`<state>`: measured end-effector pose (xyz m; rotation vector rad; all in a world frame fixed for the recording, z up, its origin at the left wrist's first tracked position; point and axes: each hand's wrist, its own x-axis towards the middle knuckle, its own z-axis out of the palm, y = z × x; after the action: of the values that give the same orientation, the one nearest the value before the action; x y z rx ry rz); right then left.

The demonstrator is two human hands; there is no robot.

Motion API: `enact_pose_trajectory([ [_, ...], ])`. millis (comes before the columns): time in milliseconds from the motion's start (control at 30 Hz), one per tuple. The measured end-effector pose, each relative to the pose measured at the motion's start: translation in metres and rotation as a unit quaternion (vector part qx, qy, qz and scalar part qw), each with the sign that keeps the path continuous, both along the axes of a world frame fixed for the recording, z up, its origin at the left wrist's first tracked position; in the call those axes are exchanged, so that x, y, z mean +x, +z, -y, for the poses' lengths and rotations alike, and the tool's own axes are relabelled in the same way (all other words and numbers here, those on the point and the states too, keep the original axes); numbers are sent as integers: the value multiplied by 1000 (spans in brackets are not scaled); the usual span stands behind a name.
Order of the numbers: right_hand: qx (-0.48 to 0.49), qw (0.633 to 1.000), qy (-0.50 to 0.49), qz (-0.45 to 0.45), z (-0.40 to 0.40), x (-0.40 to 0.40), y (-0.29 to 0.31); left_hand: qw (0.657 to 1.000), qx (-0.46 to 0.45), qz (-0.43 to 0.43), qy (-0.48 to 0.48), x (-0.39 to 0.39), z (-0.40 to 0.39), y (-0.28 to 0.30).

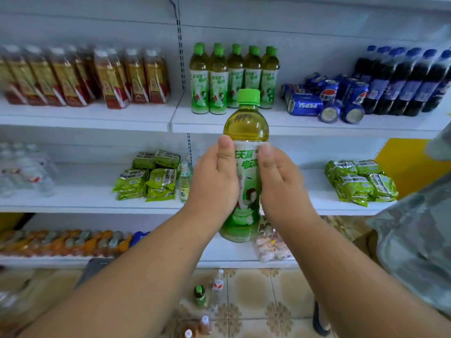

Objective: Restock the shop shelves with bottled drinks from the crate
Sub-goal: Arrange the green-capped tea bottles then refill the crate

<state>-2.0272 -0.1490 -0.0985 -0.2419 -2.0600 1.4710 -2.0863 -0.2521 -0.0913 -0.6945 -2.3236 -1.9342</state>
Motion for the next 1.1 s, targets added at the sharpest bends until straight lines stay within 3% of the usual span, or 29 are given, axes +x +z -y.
enact_pose_trajectory([
  [200, -8, 997, 64, 48, -16, -24, 3, 1000, -1, 20, -6, -28, 1, 6],
  [567, -80, 996, 40, 7, -47, -82, 14, 997, -30, 22, -70, -98, -9, 14],
  [733, -39, 998, 49, -1, -83, -118, 21, 994, -66, 0, -83, -136, -31, 25],
  [1100, 7, 995, 98, -2, -179, -238, 31, 993, -84, -76, 37, -236, -126, 22],
])
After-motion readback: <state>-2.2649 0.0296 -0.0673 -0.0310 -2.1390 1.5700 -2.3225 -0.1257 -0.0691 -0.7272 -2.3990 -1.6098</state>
